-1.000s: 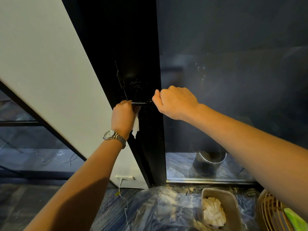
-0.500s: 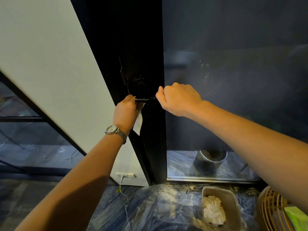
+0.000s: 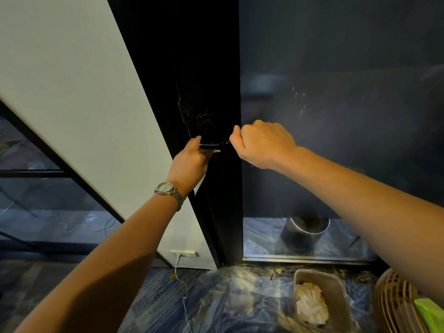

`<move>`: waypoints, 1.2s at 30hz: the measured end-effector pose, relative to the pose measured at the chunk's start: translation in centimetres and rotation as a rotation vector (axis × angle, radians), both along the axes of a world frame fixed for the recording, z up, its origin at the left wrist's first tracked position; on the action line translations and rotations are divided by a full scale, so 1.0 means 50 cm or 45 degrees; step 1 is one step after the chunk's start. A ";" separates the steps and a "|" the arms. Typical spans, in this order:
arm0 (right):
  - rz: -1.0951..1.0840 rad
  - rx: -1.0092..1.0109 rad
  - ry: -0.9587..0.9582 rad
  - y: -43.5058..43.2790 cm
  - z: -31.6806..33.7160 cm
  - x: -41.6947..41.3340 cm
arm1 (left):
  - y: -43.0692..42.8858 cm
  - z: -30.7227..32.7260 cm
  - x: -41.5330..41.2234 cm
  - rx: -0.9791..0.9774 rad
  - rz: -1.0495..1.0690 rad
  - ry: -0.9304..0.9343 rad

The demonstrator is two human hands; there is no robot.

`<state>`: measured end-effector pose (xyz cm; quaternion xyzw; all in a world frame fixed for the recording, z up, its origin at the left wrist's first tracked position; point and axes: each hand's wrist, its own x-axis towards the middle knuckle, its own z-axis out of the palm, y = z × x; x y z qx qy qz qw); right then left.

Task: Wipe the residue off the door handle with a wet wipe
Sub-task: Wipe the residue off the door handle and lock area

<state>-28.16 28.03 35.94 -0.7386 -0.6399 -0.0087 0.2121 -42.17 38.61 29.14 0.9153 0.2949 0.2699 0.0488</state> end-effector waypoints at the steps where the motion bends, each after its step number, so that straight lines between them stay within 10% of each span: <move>1: 0.000 0.001 -0.006 0.000 0.000 0.000 | -0.005 -0.002 -0.001 0.048 -0.028 0.041; 15: 0.007 0.010 -0.018 0.001 -0.003 0.000 | -0.038 -0.014 0.024 0.106 -0.007 0.187; 28: 0.012 0.002 -0.024 0.000 -0.004 0.001 | -0.031 0.009 0.039 -0.493 0.336 -0.361; 36: 0.001 -0.002 -0.040 0.000 -0.003 -0.001 | -0.028 0.008 0.043 -0.439 0.364 -0.514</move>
